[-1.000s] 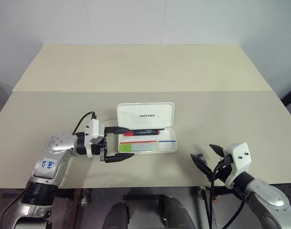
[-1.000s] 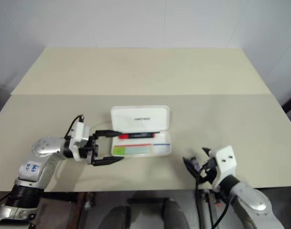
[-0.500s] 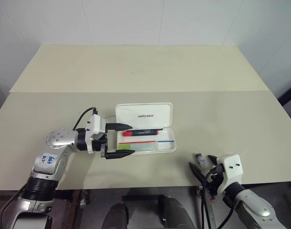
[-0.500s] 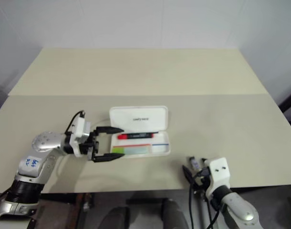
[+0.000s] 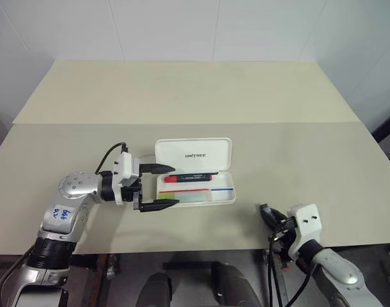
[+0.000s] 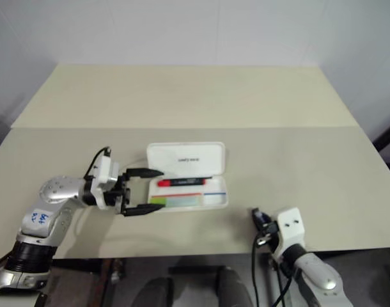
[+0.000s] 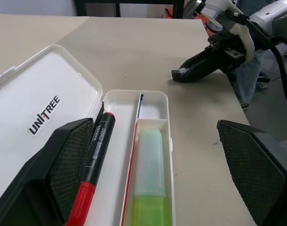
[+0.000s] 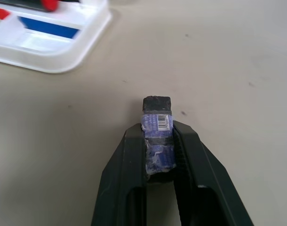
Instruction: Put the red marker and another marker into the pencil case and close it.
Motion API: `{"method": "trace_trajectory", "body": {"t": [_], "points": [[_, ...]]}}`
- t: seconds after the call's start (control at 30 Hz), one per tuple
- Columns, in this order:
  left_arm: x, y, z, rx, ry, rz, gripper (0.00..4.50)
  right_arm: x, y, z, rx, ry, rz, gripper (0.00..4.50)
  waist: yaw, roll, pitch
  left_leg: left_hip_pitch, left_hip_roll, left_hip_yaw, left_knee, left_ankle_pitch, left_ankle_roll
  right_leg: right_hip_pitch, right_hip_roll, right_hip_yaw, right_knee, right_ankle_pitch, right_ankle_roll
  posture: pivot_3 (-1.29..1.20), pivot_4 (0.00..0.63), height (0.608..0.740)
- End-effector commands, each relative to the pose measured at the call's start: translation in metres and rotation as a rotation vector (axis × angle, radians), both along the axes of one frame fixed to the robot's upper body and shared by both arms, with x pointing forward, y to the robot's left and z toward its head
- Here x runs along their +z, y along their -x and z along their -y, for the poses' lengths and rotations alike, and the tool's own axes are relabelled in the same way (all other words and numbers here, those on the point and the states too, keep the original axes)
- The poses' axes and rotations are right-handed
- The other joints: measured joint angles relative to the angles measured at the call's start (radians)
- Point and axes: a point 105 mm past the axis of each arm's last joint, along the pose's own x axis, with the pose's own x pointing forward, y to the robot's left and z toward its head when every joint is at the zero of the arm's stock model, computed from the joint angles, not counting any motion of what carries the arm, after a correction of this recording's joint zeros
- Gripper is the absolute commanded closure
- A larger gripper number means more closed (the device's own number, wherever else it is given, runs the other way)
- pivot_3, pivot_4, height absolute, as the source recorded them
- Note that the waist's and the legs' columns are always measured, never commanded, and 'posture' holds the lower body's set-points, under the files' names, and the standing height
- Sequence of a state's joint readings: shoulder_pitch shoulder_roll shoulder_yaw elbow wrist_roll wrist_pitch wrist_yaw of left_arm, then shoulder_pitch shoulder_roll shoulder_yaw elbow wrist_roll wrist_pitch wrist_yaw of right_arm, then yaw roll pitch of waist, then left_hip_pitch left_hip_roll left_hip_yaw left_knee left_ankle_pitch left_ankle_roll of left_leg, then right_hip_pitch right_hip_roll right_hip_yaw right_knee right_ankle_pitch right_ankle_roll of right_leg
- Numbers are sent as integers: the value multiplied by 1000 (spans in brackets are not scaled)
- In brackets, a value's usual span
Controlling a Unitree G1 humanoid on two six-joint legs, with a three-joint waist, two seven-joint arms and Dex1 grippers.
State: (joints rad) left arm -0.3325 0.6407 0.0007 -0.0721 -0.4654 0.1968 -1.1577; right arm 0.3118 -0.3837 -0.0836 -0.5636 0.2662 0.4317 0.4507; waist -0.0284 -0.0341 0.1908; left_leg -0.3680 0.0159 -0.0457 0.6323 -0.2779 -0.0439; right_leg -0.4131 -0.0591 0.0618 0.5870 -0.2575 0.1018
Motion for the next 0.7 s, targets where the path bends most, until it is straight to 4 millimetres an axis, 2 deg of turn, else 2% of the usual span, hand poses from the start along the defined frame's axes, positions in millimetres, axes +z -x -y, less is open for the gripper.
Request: {"method": "trace_trajectory", "body": {"t": [0.03, 0.1, 0.23, 0.33, 0.47, 0.57, 0.7], "points": [[8, 3, 0, 3, 12, 54, 0, 29, -8, -17, 227, 47, 137, 4109, -1, 1, 0, 0, 0, 0, 0, 0, 0, 0, 0, 0, 0, 0, 0, 0, 150, 740], [8, 3, 0, 7, 13, 55, 0, 38, -13, -21, 317, 78, 180, 4109, 0, 1, 0, 0, 0, 1, 0, 0, 0, 0, 0, 0, 0, 0, 0, 0, 150, 740], [6, 3, -1, 22, 18, 60, 0, 61, -38, -28, 549, 163, 277, 4109, 0, 1, 1, 0, 0, 0, 1, 0, 0, 0, 0, 0, 0, 0, 1, 0, 150, 740], [7, 2, -3, 36, 19, 67, 0, 69, -52, -31, 664, 176, 293, 4109, 0, 1, 1, 0, 0, 0, 0, 0, 0, 0, 0, 0, 1, 0, 2, 0, 150, 740], [7, 5, -7, 60, 16, 72, 0, 67, -59, -42, 850, 224, 287, 4109, 1, 2, 1, 0, -1, -1, 0, 0, 0, 0, 0, -1, 3, 3, 6, 0, 150, 740], [7, 7, -11, 82, 15, 74, 0, 61, -62, -44, 930, 248, 262, 4109, 1, 2, 2, 0, -1, -1, 0, -1, 0, -1, 0, -1, 3, 9, 17, 0, 150, 740], [6, 12, -16, 111, 10, 74, 0, 54, -63, -47, 995, 252, 232, 4109, 1, 2, 2, -1, 0, -1, -1, -2, 0, -1, -1, -1, 2, 9, 17, 0, 150, 740]]}}
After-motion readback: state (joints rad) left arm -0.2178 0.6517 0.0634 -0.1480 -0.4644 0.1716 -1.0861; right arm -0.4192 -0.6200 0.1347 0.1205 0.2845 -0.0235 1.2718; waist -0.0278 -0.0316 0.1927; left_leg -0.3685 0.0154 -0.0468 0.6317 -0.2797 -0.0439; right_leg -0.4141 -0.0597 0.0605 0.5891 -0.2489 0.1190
